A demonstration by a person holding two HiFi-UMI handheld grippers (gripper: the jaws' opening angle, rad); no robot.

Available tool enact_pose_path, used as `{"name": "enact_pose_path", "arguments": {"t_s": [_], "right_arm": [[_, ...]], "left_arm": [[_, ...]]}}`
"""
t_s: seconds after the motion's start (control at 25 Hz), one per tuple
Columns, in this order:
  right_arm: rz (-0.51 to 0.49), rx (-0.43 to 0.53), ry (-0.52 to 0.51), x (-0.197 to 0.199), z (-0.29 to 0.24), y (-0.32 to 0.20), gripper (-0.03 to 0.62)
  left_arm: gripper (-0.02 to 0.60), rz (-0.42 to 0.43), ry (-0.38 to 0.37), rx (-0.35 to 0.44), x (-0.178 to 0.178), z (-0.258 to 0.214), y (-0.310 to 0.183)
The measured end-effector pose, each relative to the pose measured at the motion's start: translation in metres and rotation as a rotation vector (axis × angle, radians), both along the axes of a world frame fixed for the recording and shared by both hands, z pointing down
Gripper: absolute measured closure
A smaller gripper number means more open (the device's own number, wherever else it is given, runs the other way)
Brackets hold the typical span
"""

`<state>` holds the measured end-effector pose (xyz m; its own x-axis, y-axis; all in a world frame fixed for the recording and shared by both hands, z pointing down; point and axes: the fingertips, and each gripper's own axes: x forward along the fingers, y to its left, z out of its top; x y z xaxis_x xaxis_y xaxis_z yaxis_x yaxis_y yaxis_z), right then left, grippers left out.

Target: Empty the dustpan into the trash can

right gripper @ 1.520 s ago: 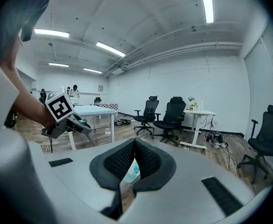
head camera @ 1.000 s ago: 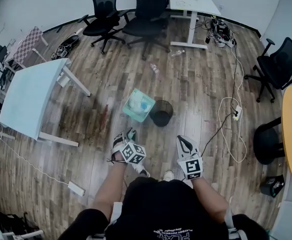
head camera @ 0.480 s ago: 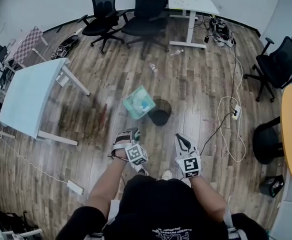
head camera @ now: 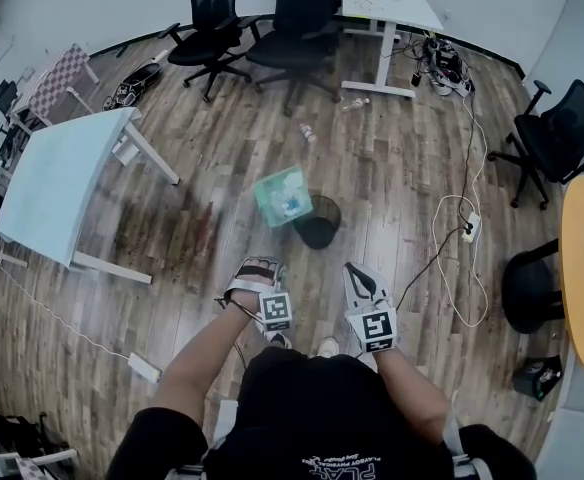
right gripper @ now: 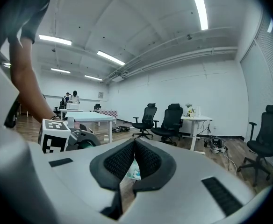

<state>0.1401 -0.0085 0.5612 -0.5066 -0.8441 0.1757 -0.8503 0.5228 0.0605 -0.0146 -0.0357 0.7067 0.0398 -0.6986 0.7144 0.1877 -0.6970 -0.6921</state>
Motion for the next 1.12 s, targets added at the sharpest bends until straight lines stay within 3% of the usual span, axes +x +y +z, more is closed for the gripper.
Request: {"name": "enact_pose_path", "arguments": {"t_s": [0.16,0.32,0.44,0.52,0.56,0.64,0.72,1.12], "right_arm": [[-0.001,-0.001,-0.002,0.001,0.001,0.0,0.571],[-0.001,-0.002,-0.005,0.003,0.002,0.001,0.571],[-0.002,0.0,-0.005,0.003,0.003,0.0,0.571],[-0.003,0.002,-0.008,0.002,0.003,0.0,0.571],[-0.003,0.002,-0.01,0.002,0.003,0.0,0.571],[-0.003,0.003,-0.015,0.002,0.002,0.001,0.571],[-0.004,0.002,-0.017,0.002,0.002,0.001,0.571],[0.005,-0.002,-0.023,0.002,0.004,0.005,0.571]], "left_arm": [[0.482,0.059,-0.07,-0.009,0.008,0.002,0.003],[0.482,0.116,0.004,0.031,0.034,0.002,0.004],[0.482,0.178,0.107,0.184,0.058,-0.019,-0.005],[0.482,0.207,0.156,0.223,0.07,-0.023,-0.003],[0.483,0.217,0.091,0.177,0.065,-0.014,0.004],[0.483,0.238,-0.125,0.024,0.044,0.013,0.023],[0.483,0.26,-0.232,-0.056,0.036,0.029,0.037],[0.482,0.391,-0.325,-0.084,0.055,0.053,0.064]]}}
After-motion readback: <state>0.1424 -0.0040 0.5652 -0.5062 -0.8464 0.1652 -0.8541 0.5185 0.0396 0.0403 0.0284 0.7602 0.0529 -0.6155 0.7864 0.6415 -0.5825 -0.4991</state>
